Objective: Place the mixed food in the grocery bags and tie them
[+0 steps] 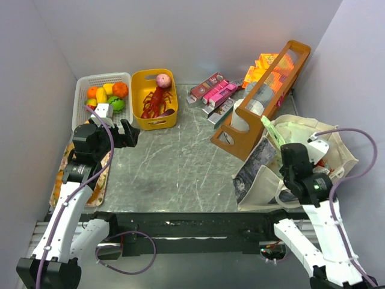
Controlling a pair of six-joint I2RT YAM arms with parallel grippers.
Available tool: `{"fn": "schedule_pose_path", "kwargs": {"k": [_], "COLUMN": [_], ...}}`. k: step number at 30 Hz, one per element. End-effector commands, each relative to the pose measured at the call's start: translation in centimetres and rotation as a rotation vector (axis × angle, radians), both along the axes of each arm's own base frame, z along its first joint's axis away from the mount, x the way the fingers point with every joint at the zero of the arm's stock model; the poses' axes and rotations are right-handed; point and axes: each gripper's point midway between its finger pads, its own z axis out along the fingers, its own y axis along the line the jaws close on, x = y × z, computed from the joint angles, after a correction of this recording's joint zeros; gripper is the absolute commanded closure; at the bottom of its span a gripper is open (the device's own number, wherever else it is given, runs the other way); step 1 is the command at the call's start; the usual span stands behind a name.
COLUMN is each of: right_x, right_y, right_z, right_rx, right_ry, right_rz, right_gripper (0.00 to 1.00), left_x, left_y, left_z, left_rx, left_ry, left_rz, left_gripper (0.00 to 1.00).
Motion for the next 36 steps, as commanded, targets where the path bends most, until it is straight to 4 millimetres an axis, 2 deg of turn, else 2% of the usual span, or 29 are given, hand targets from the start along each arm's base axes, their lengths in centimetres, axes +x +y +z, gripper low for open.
{"fn": "schedule_pose_path", "kwargs": {"k": [1, 3, 5, 6, 7, 8, 10, 11, 12, 16, 18, 20, 21, 22, 24, 26, 29, 30, 32, 33, 34, 35, 36], "right_x": [0.3, 0.5, 0.4, 0.6, 0.6, 0.7, 0.8, 0.7, 0.5, 0.5, 0.6, 1.2, 1.0, 1.7, 1.8, 2.5, 3.5, 4.3, 5.5, 5.8, 5.9, 6.6, 6.8], "right_y": [-0.7, -0.9, -1.2, -1.0, -1.0, -1.1, -1.3, -1.6, -1.7, -1.6, -1.3, -0.2, 0.3, 0.7, 1.7, 3.7, 5.7, 6.9, 7.8, 8.5, 9.1, 9.7, 10.1], "right_z": [-3.4, -4.5, -4.5, -3.9, -3.4, -2.2, -0.8, 0.5, 1.1, 4.1, 6.6, 8.3, 9.6, 11.3, 12.8, 15.0, 16.9, 16.9, 17.6, 17.8, 18.5, 18.4, 18.6], "right_rx": [0.028, 0.043, 0.048, 0.052, 0.050, 0.046, 0.030, 0.019, 0.009, -0.014, -0.011, 0.014, 0.020, 0.010, 0.021, -0.003, -0.032, -0.020, -0.020, -0.008, 0.002, 0.010, 0.009], "right_ry": [0.035, 0.046, 0.046, 0.031, 0.024, 0.000, -0.028, -0.054, -0.061, -0.120, -0.204, -0.294, -0.367, -0.448, -0.517, -0.588, -0.640, -0.623, -0.600, -0.597, -0.613, -0.593, -0.588], "right_rz": [-0.097, -0.104, -0.121, -0.111, -0.106, -0.097, -0.090, -0.092, -0.090, -0.030, 0.006, 0.085, 0.124, 0.164, 0.229, 0.380, 0.514, 0.584, 0.639, 0.670, 0.696, 0.715, 0.727], "right_gripper": [0.83, 0.80, 0.79, 0.75, 0.62, 0.54, 0.16, 0.05, 0.01, 0.01, 0.01, 0.01, 0.01, 0.01, 0.01, 0.01, 0.01, 0.01, 0.01, 0.01, 0.01, 0.01, 0.01], "left_x": [-0.2, -0.2, -0.2, -0.1, -0.1, 0.0, 0.0, 0.1, 0.0, 0.2, 0.1, -0.2, -0.3, -0.4, -0.4, -0.4, -0.6, -0.6, -0.4, -0.2, -0.4, -0.3, 0.3], "left_y": [-0.3, -0.4, -0.4, -0.4, -0.4, -0.4, -0.3, -0.3, -0.3, -0.3, -0.7, -1.5, -2.0, -2.2, -2.3, -2.2, -2.4, -2.3, -2.2, -1.7, -2.0, -1.7, 0.8], "left_z": [1.4, 1.3, 1.4, 1.2, 1.2, 1.1, 1.0, 1.0, 1.0, 0.7, 0.7, 1.0, 1.1, 1.1, 1.1, 1.2, 1.5, 1.3, 1.4, 1.8, 2.4, 2.7, 3.0], "left_rx": [-0.008, -0.007, -0.007, -0.005, -0.006, -0.004, -0.002, -0.002, 0.000, 0.000, -0.009, -0.024, -0.029, -0.029, -0.021, -0.016, -0.022, -0.036, -0.059, -0.100, -0.141, -0.181, -0.255], "left_ry": [-0.054, -0.054, -0.056, -0.051, -0.050, -0.049, -0.044, -0.043, -0.045, -0.037, -0.035, -0.042, -0.047, -0.050, -0.051, -0.051, -0.062, -0.052, -0.034, -0.026, -0.035, -0.029, -0.021], "left_rz": [-0.015, -0.018, -0.018, -0.015, -0.017, -0.016, -0.010, -0.010, -0.009, -0.005, -0.030, -0.070, -0.091, -0.102, -0.101, -0.094, -0.101, -0.095, -0.080, -0.058, -0.096, -0.104, -0.032], "left_gripper": [0.01, 0.01, 0.01, 0.01, 0.01, 0.01, 0.01, 0.00, 0.01, 0.01, 0.01, 0.01, 0.01, 0.00, 0.01, 0.00, 0.01, 0.01, 0.04, 0.04, 0.04, 0.04, 0.04]}}
